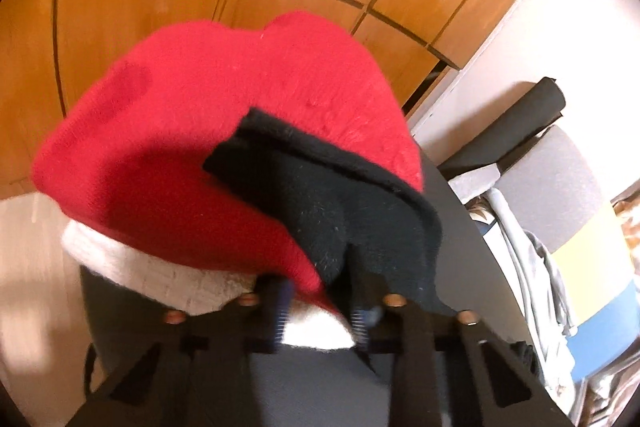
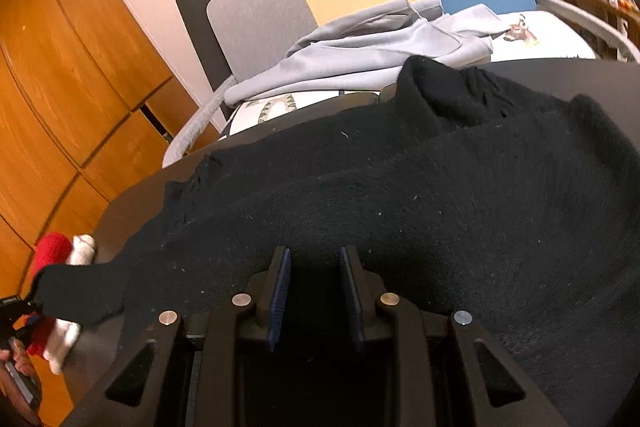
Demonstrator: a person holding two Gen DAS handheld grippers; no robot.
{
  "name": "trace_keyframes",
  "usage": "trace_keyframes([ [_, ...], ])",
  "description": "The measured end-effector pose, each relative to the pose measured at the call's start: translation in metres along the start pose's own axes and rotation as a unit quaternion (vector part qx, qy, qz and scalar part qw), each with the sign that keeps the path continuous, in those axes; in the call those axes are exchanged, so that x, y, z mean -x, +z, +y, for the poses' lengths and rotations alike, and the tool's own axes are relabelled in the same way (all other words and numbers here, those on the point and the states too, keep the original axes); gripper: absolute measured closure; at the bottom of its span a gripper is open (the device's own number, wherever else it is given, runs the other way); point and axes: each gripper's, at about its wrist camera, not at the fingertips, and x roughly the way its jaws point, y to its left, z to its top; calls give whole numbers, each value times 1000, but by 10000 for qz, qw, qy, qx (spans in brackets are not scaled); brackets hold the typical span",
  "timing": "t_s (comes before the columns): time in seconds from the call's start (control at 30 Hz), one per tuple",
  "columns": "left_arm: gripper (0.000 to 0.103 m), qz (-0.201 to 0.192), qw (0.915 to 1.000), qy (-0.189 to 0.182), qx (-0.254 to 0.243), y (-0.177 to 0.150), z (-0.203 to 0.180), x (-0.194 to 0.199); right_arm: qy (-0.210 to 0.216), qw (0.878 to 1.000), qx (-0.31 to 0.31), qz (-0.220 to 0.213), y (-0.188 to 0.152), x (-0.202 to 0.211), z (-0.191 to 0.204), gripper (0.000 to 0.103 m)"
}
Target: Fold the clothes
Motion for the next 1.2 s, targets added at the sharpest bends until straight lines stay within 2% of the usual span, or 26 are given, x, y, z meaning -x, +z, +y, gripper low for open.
trace_keyframes([
  [0.03,90,-48,9999,17,-88,0,-4,6,32,10000,-32,-4,0,0,-1,77],
  [0.17,90,-323,9990,-65,-294,6,-21,26,158,9997,-160,-19,1,0,-6,77],
  [0.3,91,-365,9989,-138,-252,14,-36,37,273,9993,-268,-32,1,-1,-12,77],
  [0.37,91,-413,9986,64,-320,16,-44,38,321,9990,-314,-39,1,-1,-13,77],
  [0.43,91,-391,9983,279,-323,15,-45,35,350,9988,-338,-44,1,-1,-14,77],
  [0.6,91,-110,9995,300,-21,6,-23,30,426,9983,-403,-55,0,-1,-16,77],
  [0.7,91,-60,9999,124,-33,-11,-19,34,444,9981,-417,-58,0,-1,-17,77],
  [0.77,91,-223,9997,10,-123,-22,-17,40,456,9980,-427,-60,0,-1,-18,77],
  [0.9,91,-257,9986,-242,-386,-29,-24,41,480,9978,-446,-64,0,-1,-19,77],
  [1.0,91,-143,9980,-596,-130,-23,-19,35,498,9977,-459,-67,0,-1,-19,77],
  [1.07,90,-227,9981,-565,32,-19,-13,33,516,9976,-466,-66,1,-1,-21,77],
  [1.1,86,-268,9981,-549,114,-17,-10,32,527,9975,-474,-66,1,-1,-21,77],
  [1.17,65,-556,9974,-373,251,-12,-1,36,549,9973,-490,-67,1,-1,-22,77],
  [1.2,34,-738,9964,-257,315,-9,4,39,558,9972,-496,-68,1,-1,-23,77],
])
